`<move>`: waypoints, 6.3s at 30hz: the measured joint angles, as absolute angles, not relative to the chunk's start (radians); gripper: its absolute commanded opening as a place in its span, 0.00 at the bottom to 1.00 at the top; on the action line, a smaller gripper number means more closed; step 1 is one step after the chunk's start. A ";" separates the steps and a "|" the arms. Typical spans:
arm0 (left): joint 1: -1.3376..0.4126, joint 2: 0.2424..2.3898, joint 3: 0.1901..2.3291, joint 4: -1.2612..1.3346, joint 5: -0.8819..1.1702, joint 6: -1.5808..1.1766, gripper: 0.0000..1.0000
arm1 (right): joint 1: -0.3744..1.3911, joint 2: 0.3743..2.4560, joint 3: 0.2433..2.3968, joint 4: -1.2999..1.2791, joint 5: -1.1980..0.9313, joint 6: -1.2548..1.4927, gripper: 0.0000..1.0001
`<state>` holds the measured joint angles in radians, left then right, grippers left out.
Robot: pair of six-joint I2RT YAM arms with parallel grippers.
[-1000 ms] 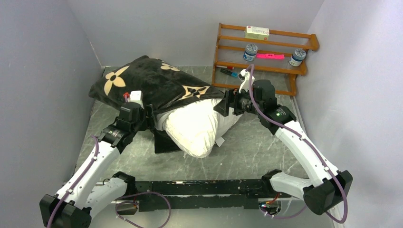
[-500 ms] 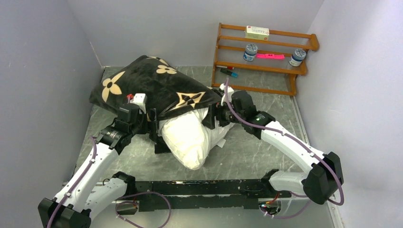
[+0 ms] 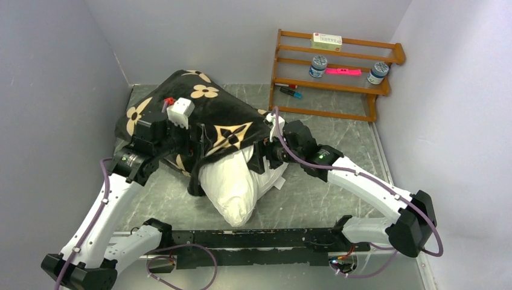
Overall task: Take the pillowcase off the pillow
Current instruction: Remove the pillow from the pillowcase.
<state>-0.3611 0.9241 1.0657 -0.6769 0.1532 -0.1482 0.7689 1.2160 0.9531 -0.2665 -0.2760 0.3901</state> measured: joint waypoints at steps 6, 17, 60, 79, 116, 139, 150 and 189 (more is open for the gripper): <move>-0.363 0.962 1.170 -0.624 0.274 -0.139 0.96 | 0.696 1.167 0.989 -0.372 -0.318 0.358 0.91; -0.435 1.128 1.252 -0.611 0.383 -0.143 0.96 | 0.344 1.045 0.955 -0.410 -0.395 0.366 0.95; -0.832 1.835 1.896 -0.807 0.083 0.138 0.96 | 0.357 1.066 0.641 0.052 -0.681 0.590 0.00; -0.861 1.968 2.000 -0.842 -0.207 0.120 0.62 | 0.398 0.948 0.642 -0.067 -0.582 0.506 0.00; -0.503 1.937 2.035 -0.857 -0.408 0.002 0.37 | 0.426 0.619 0.740 -0.394 -0.093 0.424 0.00; -0.518 1.858 1.826 -0.621 -0.248 -0.056 0.91 | 0.407 0.734 0.761 -0.471 -0.023 0.382 0.74; -0.518 1.395 1.514 -0.473 -0.136 -0.059 0.96 | 0.421 0.801 0.917 -0.478 -0.142 0.240 1.00; -0.708 1.068 1.018 -0.467 0.077 -0.099 0.94 | 0.907 1.165 0.984 -0.402 -0.001 0.135 0.00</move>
